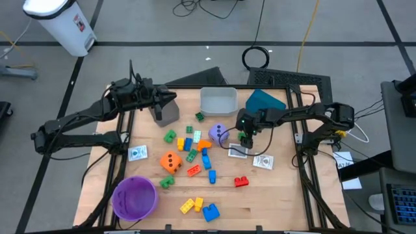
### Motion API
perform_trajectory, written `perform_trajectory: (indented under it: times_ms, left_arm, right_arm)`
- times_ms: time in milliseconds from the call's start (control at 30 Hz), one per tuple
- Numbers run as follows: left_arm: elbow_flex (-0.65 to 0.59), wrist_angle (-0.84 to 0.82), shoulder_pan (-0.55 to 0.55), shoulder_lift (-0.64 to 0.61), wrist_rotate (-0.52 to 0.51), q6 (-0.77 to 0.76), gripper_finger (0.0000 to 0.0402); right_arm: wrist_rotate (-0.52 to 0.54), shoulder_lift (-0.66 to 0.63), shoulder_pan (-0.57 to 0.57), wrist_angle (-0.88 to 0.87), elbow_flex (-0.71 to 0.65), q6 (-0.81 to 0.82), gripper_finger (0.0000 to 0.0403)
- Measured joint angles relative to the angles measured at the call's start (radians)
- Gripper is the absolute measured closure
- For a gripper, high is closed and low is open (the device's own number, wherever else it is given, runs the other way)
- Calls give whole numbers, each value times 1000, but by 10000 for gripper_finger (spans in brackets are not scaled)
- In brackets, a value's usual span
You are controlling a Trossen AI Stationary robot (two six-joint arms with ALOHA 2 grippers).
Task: Pick & Place Toys
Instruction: Put the green game piece into the blue bin
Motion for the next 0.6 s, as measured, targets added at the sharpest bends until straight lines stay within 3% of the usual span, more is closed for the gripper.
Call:
perform_trajectory:
  times_ms: [300,600]
  left_arm:
    - [0,0,6,0,0,0,357]
    - [0,0,6,0,0,-1,357]
  right_arm:
    - [32,0,1,79,-67,3,139]
    - [24,0,1,187,-72,48,238]
